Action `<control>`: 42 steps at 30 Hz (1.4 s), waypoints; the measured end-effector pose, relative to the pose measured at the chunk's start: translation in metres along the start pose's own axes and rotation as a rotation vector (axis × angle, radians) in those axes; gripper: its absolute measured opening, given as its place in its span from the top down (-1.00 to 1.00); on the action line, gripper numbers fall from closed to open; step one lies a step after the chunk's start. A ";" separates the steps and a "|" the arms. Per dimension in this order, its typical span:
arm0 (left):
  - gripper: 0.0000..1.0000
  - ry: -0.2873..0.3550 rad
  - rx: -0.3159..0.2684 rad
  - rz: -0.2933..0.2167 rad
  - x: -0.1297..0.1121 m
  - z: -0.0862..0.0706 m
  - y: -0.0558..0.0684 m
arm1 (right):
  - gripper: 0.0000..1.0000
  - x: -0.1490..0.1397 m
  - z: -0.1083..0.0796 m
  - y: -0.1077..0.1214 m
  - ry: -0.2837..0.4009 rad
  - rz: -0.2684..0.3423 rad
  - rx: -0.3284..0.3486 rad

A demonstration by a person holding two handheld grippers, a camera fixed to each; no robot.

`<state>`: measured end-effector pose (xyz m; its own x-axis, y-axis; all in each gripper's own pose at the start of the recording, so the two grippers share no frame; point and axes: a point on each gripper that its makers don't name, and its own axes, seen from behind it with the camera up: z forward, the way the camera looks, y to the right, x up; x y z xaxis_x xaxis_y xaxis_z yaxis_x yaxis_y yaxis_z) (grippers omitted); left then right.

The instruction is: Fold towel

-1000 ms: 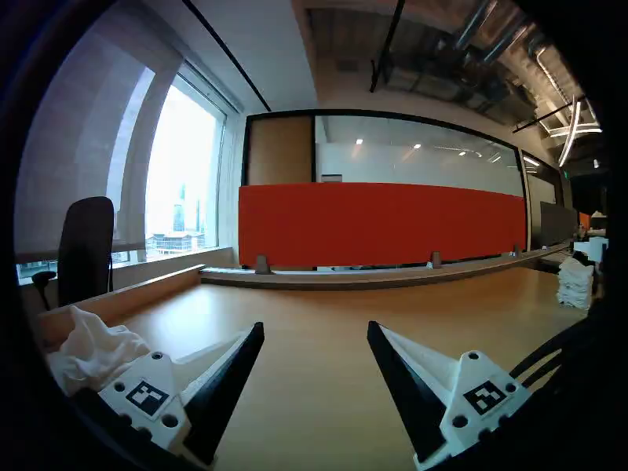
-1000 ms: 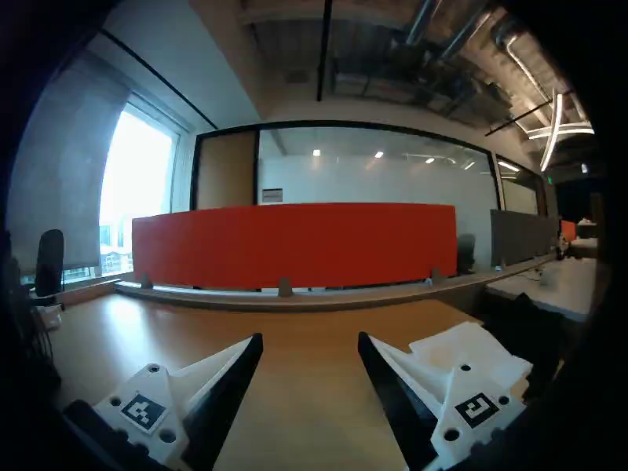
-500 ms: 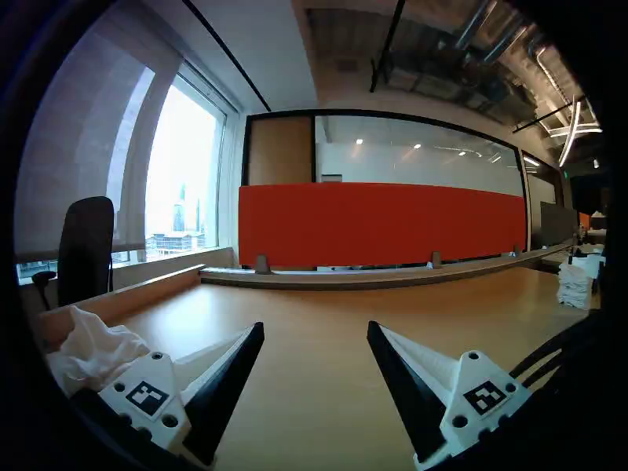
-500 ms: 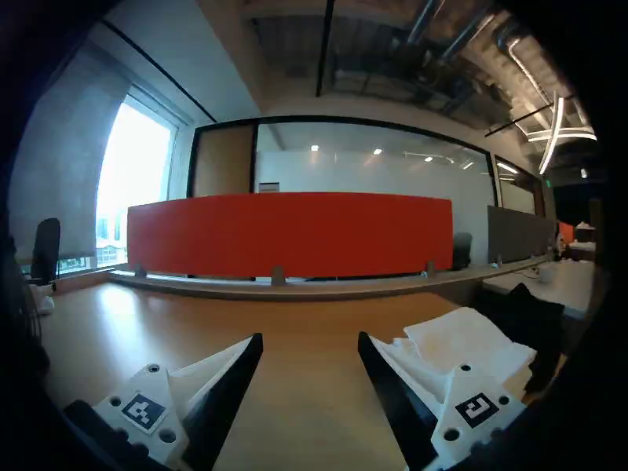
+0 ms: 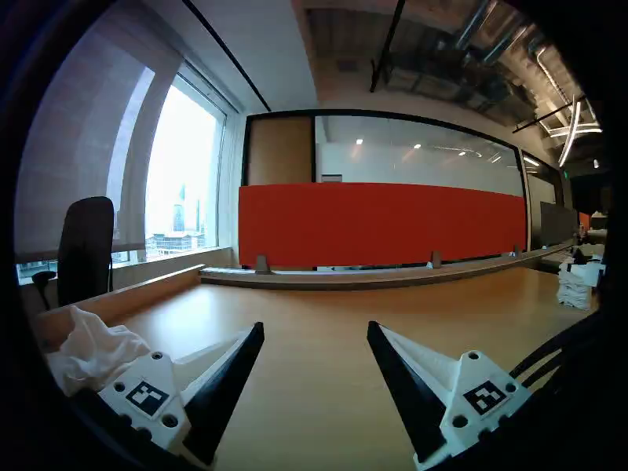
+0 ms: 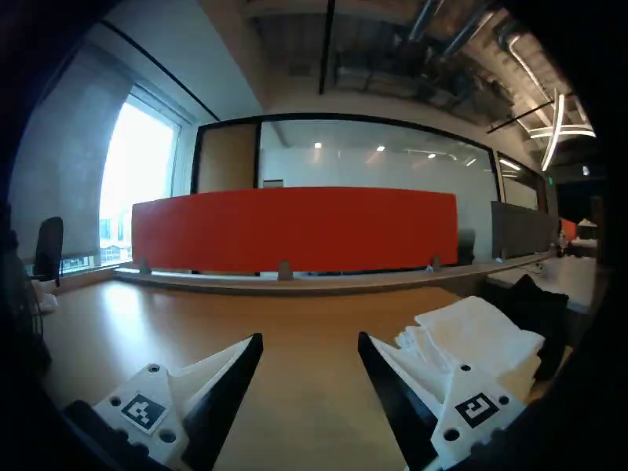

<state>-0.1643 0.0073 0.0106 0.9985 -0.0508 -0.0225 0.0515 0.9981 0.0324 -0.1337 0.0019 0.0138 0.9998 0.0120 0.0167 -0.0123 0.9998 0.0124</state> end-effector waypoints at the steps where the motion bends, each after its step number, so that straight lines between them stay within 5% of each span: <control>1: -0.95 0.000 0.000 0.000 0.000 0.000 0.000 | -0.87 0.001 0.000 -0.001 0.005 -0.004 0.000; 42: -0.95 0.000 0.000 0.000 0.000 0.000 0.001 | -1.00 0.001 -0.004 -0.003 0.021 -0.011 0.002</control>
<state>-0.1644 0.0078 0.0109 0.9985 -0.0506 -0.0227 0.0513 0.9982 0.0324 -0.1324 -0.0007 0.0098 1.0000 0.0017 -0.0040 -0.0016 0.9999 0.0150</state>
